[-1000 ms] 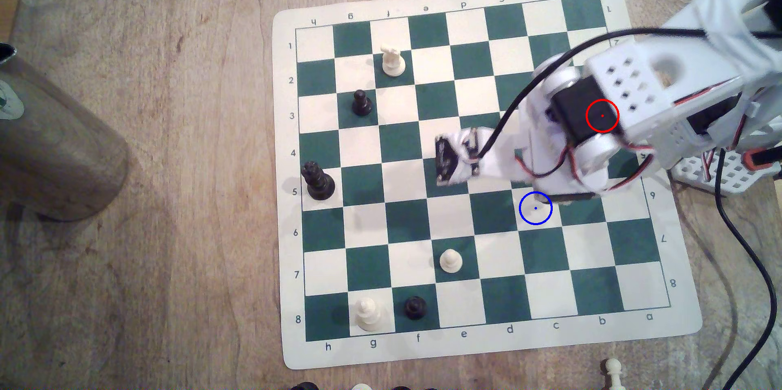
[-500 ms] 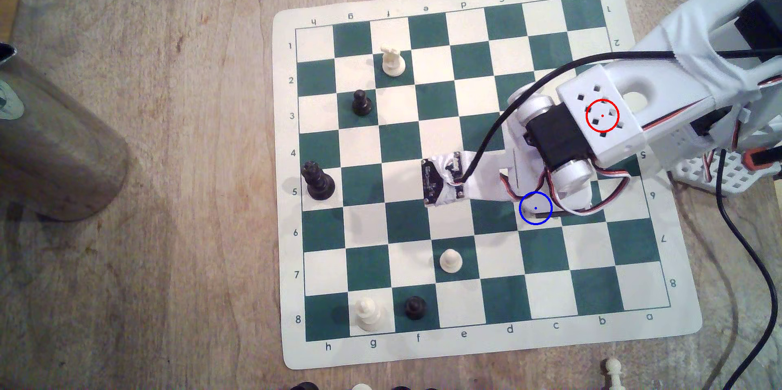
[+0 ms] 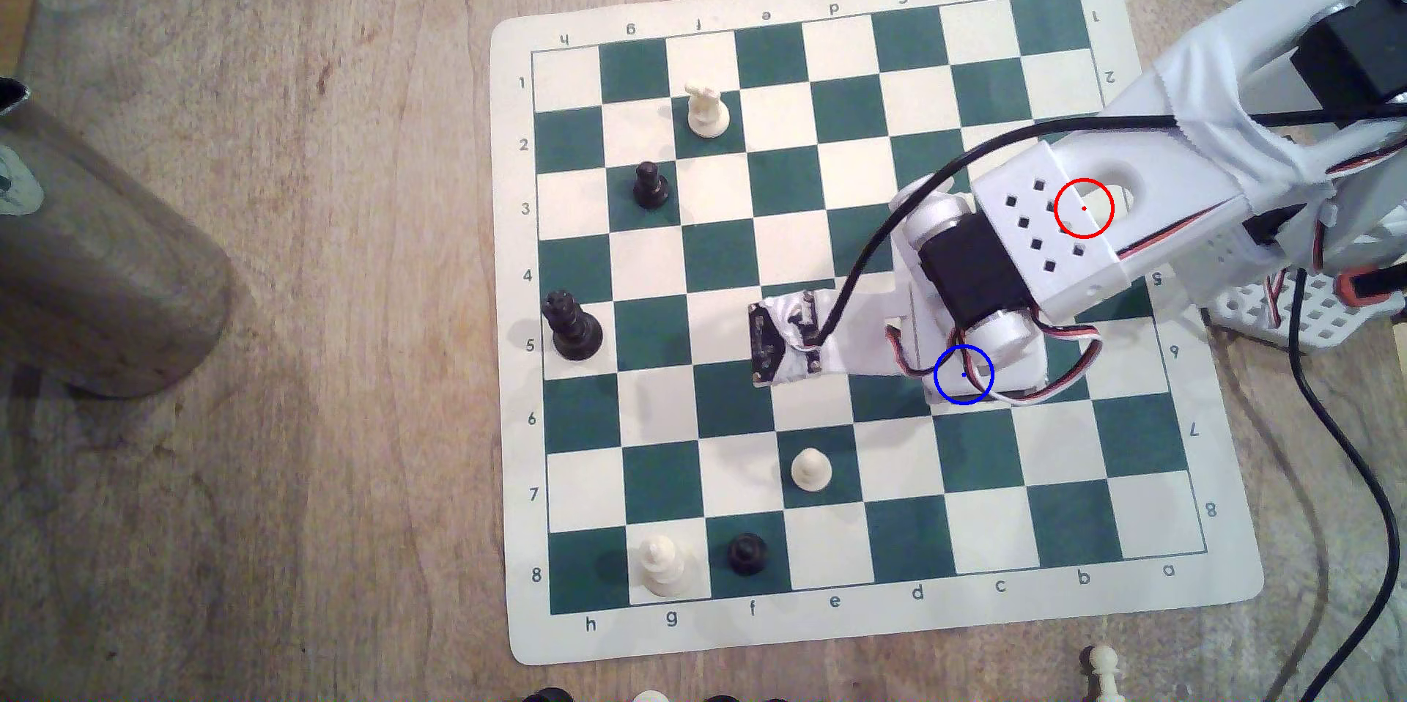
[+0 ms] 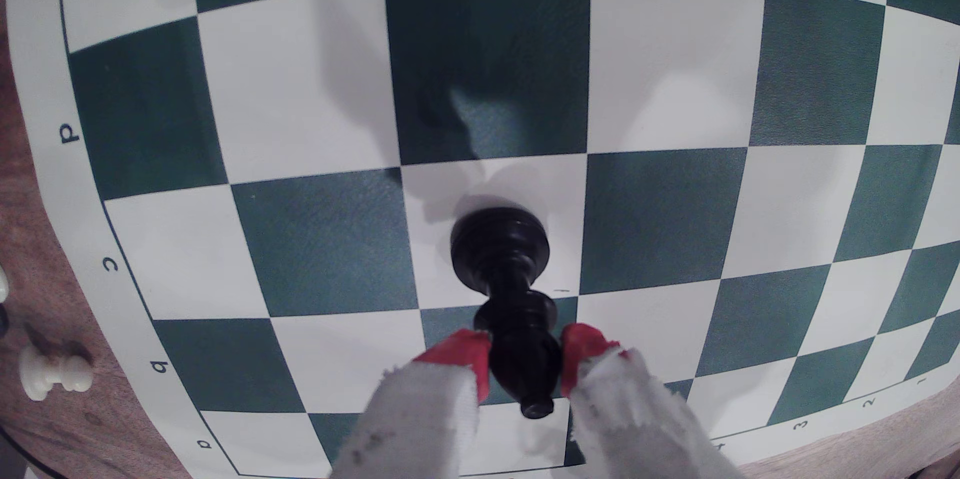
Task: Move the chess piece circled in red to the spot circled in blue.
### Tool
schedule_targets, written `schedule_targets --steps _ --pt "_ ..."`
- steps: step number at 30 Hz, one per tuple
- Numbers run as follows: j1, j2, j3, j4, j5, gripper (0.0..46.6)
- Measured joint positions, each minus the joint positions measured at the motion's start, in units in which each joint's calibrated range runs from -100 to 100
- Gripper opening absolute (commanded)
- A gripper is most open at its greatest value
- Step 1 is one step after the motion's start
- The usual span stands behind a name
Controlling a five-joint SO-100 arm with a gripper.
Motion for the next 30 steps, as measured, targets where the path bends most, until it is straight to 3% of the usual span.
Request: schedule_targets --steps 7,13,18,30 --pt "0.00 0.08 -0.27 0.00 0.00 1.7" --pt "0.00 0.50 -0.27 -0.56 -0.10 18.0" --pt "0.00 0.92 -0.27 -0.64 -1.07 24.2" --pt "1.55 -1.34 0.18 1.43 -1.27 26.1"
